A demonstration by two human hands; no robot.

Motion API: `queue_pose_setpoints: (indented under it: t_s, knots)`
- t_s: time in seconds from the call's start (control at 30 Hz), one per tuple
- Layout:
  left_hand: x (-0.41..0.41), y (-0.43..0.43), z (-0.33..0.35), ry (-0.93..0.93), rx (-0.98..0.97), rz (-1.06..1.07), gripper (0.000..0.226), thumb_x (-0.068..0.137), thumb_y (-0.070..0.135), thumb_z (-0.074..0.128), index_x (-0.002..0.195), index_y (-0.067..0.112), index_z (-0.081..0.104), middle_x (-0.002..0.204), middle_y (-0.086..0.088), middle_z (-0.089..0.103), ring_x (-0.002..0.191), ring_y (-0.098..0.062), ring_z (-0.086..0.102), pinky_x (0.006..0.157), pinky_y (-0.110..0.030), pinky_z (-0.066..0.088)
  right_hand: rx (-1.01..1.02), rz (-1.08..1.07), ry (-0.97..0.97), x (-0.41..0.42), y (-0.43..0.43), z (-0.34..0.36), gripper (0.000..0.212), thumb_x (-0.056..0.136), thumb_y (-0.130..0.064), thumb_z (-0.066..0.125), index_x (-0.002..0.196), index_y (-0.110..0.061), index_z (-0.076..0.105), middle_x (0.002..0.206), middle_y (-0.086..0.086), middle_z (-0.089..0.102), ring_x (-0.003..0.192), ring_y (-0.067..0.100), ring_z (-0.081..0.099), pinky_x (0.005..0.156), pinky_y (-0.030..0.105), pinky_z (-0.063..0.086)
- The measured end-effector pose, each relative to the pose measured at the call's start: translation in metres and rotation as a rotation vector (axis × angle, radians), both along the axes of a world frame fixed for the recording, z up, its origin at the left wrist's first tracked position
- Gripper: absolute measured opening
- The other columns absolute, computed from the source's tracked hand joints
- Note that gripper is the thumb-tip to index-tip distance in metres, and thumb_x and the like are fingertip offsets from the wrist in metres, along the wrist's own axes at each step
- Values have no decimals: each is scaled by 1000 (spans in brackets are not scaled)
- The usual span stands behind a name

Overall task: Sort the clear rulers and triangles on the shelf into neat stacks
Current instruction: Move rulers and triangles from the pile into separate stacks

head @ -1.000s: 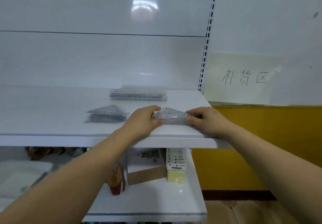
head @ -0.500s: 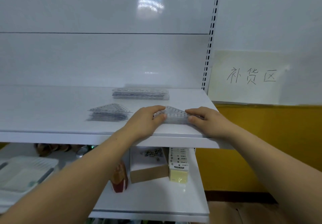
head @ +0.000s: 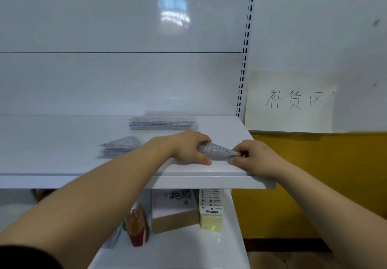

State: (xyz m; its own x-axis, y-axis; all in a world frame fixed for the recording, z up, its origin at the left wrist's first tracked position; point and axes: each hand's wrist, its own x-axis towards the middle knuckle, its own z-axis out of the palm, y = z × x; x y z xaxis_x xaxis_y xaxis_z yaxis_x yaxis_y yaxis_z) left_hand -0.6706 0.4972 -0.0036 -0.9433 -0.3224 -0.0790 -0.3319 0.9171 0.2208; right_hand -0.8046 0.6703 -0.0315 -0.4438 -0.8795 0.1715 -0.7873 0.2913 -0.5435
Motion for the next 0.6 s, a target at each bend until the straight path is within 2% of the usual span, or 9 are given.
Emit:
queue_pose_setpoints:
  t_s: [0.07, 0.13, 0.2, 0.23, 0.3, 0.37, 0.43, 0.5, 0.6]
  knots:
    - [-2, -1, -1, 20, -35, -15, 59, 79, 51, 67, 127, 22, 49, 121, 1, 53, 103, -18, 51, 87, -29, 40, -41, 3, -96, 0, 2, -2, 13, 82, -35, 69, 93, -28, 66, 90, -3, 61, 69, 8, 59, 55, 17, 44]
    - [-4, -1, -1, 33, -60, -21, 53, 79, 52, 66, 119, 20, 52, 111, 1, 54, 94, -17, 50, 79, -28, 39, -82, 14, -190, 2, 4, -2, 14, 82, -35, 68, 95, -30, 67, 84, -3, 63, 61, 9, 59, 50, 18, 44]
    - [-4, 0, -3, 45, -57, -13, 52, 79, 51, 67, 116, 18, 52, 107, 1, 54, 91, -16, 50, 76, -27, 38, -96, 6, -159, 3, 5, -2, 8, 88, -37, 61, 92, -33, 66, 85, -5, 63, 66, 12, 60, 51, 20, 45]
    - [-4, 0, -4, 54, -42, -13, 54, 79, 50, 67, 118, 17, 52, 109, 0, 54, 92, -16, 51, 77, -27, 40, -97, 3, -129, 2, 4, -3, 9, 90, -37, 57, 91, -33, 66, 87, -5, 63, 73, 15, 61, 55, 22, 45]
    - [-1, 1, -5, 79, 21, -20, 63, 78, 51, 68, 128, 17, 48, 123, 0, 52, 105, -18, 52, 90, -33, 44, -91, -7, -113, 2, 2, -6, 11, 91, -38, 56, 90, -32, 65, 89, -3, 63, 79, 21, 60, 58, 24, 45]
    - [1, 2, -5, 95, 45, -26, 66, 80, 50, 66, 134, 19, 45, 128, 1, 50, 113, -17, 50, 99, -35, 42, -97, -3, -149, 2, 1, -8, 10, 90, -41, 57, 99, -37, 61, 92, -6, 61, 77, 14, 59, 56, 20, 46]
    - [-1, 2, -5, 103, 25, -36, 52, 81, 46, 66, 124, 19, 53, 116, 1, 56, 104, -19, 54, 90, -33, 45, -114, 1, -154, 1, 1, -9, 18, 92, -43, 54, 108, -40, 61, 98, -12, 60, 84, 7, 57, 63, 19, 45]
    - [-1, 3, -4, 112, 35, -29, 46, 81, 45, 67, 117, 18, 56, 108, 2, 58, 95, -18, 56, 83, -30, 45, -114, 4, -91, 1, 0, -9, 21, 94, -40, 50, 109, -37, 65, 102, -16, 60, 92, 4, 54, 72, 22, 43]
    - [2, 4, -4, 88, 73, -3, 61, 80, 46, 68, 131, 19, 48, 122, 3, 52, 107, -17, 51, 94, -33, 43, -72, 7, -5, 2, 0, -8, 23, 95, -40, 47, 111, -36, 64, 101, -14, 59, 91, 5, 53, 78, 27, 45]
